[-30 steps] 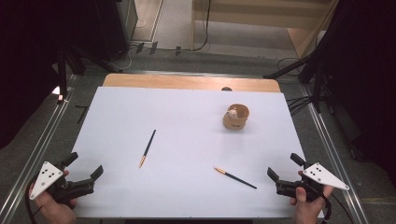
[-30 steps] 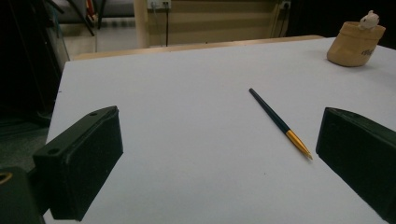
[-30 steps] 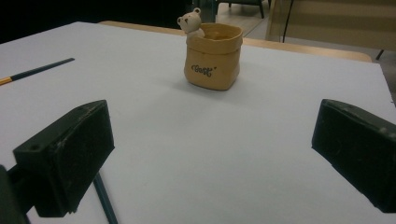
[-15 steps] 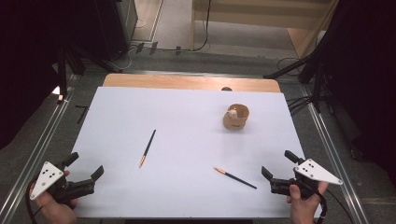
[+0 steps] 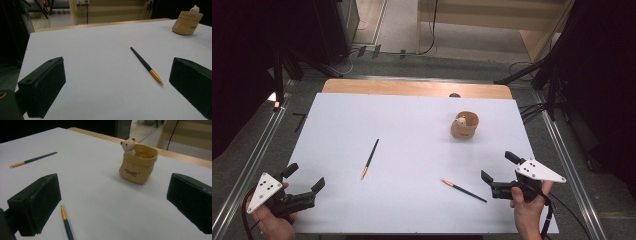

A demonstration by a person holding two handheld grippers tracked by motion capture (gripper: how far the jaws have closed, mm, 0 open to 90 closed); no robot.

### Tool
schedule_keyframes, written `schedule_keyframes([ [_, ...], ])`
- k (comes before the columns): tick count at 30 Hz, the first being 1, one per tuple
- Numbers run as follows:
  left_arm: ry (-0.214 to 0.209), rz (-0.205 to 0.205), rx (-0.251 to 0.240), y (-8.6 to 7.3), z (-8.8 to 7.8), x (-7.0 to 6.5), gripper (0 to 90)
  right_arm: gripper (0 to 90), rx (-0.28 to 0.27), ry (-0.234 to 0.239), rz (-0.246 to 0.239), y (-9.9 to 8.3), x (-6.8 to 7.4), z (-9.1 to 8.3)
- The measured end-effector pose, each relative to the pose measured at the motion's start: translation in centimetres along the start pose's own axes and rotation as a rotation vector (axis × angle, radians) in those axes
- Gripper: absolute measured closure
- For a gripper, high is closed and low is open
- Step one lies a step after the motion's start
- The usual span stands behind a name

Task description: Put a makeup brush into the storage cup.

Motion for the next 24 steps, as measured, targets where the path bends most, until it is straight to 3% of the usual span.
schedule_keyframes([
  [6, 0.000, -0.004, -0.003, 0.0, 0.0, 0.0, 1.2, 0.0, 0.000, 0.028, -0.016, 1.5, 0.4, 1.9],
  [17, -0.005, 0.002, 0.000, 0.0, 0.0, -0.1, 1.2, 0.2, 0.020, 0.074, -0.036, 2.8, 0.7, 3.8],
  [22, -0.007, 0.004, -0.001, 0.0, 0.1, -0.2, 1.2, 2.7, 0.098, 0.107, -0.052, 3.4, 0.5, 4.5],
  [24, -0.008, 0.003, -0.001, 0.0, 0.1, -0.2, 1.2, 3.4, 0.172, 0.129, -0.059, 3.6, 0.4, 5.0],
])
Point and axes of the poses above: each handheld gripper's, and its own axes: z roughly forward along the jaws, y roughly out of its top, x roughly to its left, the point moved 2 cm from there along z, roughly forward along the jaws, and after that the axes turned 15 degrees about -z, right-handed, at the moved point
